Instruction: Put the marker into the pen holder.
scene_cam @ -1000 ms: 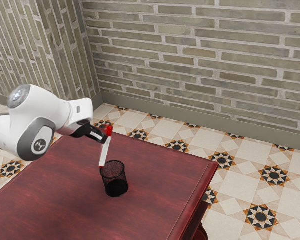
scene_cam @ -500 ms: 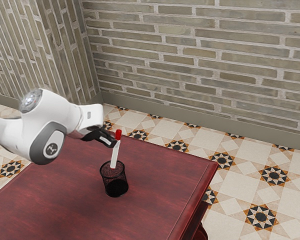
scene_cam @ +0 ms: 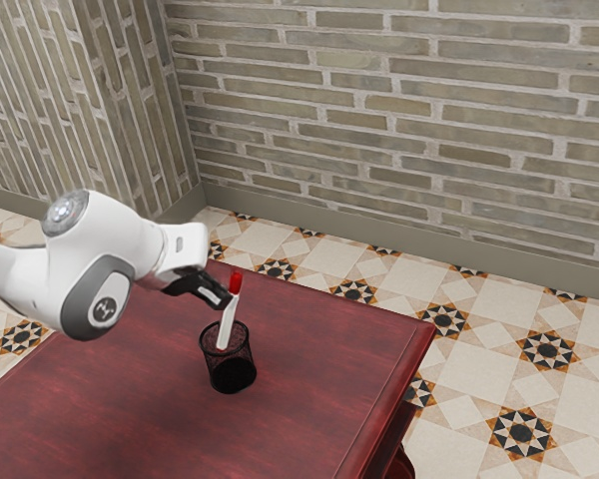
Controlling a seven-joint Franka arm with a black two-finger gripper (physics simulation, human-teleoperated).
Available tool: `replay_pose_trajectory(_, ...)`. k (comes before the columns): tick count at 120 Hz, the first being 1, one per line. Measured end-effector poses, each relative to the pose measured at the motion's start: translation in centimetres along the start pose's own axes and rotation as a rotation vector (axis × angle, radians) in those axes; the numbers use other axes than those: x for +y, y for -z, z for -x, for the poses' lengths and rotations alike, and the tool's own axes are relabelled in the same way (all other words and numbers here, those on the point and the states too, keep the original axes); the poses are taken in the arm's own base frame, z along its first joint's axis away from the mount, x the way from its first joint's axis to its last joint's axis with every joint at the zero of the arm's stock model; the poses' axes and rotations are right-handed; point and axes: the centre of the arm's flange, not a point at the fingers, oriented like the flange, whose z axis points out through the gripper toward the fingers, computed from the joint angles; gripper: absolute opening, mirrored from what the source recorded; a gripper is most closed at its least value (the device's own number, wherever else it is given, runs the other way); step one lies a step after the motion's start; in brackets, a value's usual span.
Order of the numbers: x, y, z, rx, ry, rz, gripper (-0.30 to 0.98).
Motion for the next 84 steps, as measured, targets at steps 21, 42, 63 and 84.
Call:
replay_pose_trajectory(21,1.5,0.0,-0.3,-0.007,-0.039,0.023,0.34)
replay_pose_trajectory(42,-4.9,7.9,-11.9,0.037,0.006,-0.029,0.53)
replay_pose_trajectory(63,-11.5,19.1,-18.7,-0.227,0.115,-0.159,0.62)
replay_pose_trajectory(84,-9.8,19.2,-19.2,-0.436,0.149,-0.148,0.66)
